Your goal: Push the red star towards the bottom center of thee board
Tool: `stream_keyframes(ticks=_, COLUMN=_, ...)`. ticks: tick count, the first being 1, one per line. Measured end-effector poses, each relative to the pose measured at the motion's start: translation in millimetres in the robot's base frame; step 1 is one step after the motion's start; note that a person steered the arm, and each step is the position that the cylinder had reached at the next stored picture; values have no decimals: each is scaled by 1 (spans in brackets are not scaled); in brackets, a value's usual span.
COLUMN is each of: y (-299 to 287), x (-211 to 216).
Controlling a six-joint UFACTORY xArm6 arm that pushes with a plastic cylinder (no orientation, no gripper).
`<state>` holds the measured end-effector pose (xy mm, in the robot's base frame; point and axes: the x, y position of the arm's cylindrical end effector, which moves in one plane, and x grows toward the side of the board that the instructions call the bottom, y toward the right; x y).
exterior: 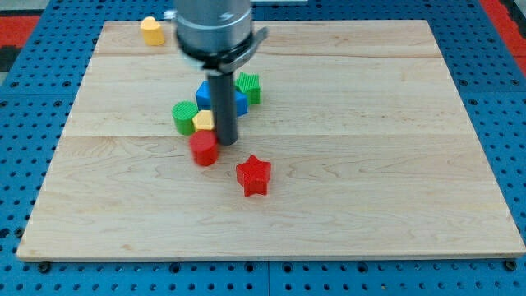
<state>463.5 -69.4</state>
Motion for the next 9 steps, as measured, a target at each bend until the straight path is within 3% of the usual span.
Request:
stream_keyframes(ticks=2, y=-31, x=65)
stream_keyframes(ticks=3, y=-70, x=72)
stream_keyframes(ticks=4, y=-141, x=45)
stream_keyframes(ticks=5, y=-164, x=20)
stream_keyframes(ticks=6, y=-170, x=-5)
stream_keyframes(ticks=9, y=-161, x=-153)
